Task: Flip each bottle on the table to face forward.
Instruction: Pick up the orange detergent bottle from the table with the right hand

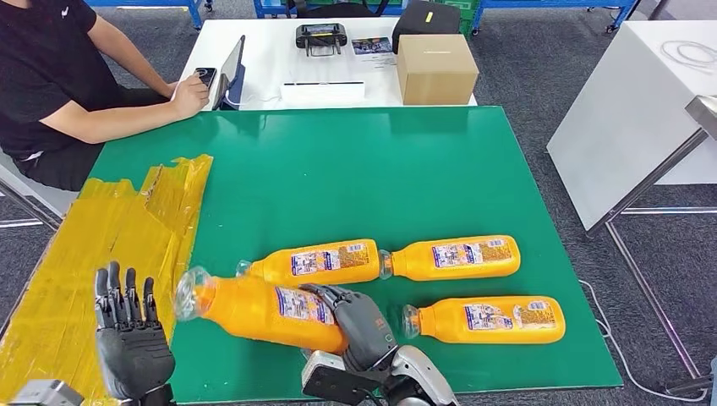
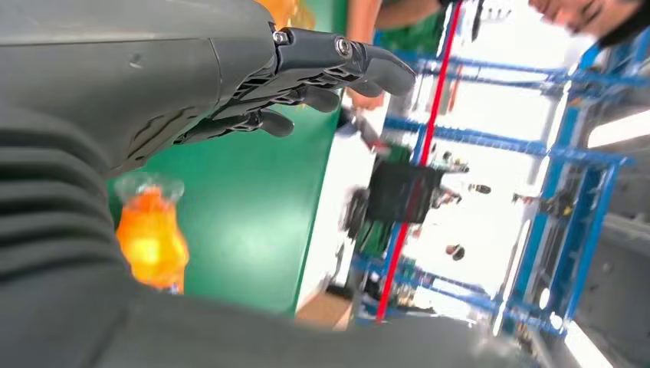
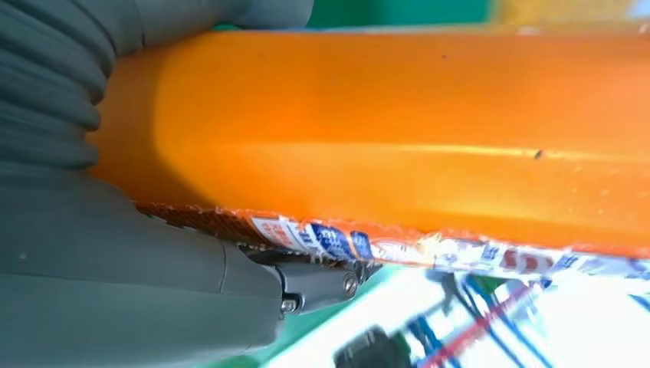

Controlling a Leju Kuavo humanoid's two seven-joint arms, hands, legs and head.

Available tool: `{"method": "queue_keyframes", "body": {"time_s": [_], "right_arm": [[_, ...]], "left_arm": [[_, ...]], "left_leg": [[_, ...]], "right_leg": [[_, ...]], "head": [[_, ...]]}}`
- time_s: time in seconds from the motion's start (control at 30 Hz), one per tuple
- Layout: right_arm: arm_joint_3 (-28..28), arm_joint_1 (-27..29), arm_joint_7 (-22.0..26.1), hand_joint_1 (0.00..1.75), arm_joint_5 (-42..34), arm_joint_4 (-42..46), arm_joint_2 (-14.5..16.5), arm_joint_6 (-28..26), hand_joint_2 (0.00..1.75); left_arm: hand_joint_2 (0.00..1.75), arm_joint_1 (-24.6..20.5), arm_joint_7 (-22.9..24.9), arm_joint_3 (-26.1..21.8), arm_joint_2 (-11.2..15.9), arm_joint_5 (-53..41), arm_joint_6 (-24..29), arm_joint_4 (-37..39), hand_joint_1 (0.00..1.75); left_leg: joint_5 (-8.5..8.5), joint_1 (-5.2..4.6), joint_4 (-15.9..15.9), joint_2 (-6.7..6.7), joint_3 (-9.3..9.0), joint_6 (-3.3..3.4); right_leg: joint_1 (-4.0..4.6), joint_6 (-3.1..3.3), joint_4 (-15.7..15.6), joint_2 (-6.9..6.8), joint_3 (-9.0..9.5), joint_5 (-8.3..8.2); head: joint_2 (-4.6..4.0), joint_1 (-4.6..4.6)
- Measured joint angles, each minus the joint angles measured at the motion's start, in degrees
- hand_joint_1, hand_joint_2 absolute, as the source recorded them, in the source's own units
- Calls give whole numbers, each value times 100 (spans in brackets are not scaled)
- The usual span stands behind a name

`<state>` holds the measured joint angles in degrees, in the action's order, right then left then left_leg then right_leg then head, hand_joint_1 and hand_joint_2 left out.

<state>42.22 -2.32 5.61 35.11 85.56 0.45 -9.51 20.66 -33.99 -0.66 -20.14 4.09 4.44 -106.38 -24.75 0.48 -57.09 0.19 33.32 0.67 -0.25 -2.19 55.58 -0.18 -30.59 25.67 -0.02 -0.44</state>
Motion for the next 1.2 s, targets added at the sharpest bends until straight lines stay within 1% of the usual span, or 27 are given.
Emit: {"method": "queue_keyframes", "body": {"time_s": [0.1,0.27,0.4,0.6,0.97,1.2], "right_arm": [[-92,30,79,175,-39,109,155,-36,175],[-208,13,320,175,-182,158,395,-90,175],[-228,-103,333,175,-233,100,569,-57,175],[-229,-340,333,175,-280,-197,816,31,175],[-229,-441,332,175,-313,-416,930,55,175],[-223,-663,281,175,-522,-774,1032,275,175]], "left_arm": [[175,-58,71,30,-7,56,-108,75,0],[175,-187,348,192,-10,148,-691,251,0],[175,-291,375,402,-14,142,-864,390,0],[175,-328,325,694,-14,172,-1059,441,0],[175,-348,309,765,-11,189,-1109,472,0],[175,-374,146,899,45,355,-1513,486,0]], "left_leg": [[0,-2,0,0,3,0],[1,-8,-1,-4,16,2],[2,-8,-2,-4,19,3],[2,-7,-2,-4,24,2],[1,-7,-2,-4,31,2],[2,-7,-2,-5,32,2]], "right_leg": [[-3,0,-1,0,-15,0],[-9,-3,-1,-1,-18,-3],[-9,-3,-1,-1,-15,-4],[-7,-3,0,-2,-20,-3],[-8,-3,0,-2,-25,-3],[-7,-3,0,-2,-25,-3]], "head": [[0,1],[0,1],[0,1],[0,1],[0,1],[0,1]]}}
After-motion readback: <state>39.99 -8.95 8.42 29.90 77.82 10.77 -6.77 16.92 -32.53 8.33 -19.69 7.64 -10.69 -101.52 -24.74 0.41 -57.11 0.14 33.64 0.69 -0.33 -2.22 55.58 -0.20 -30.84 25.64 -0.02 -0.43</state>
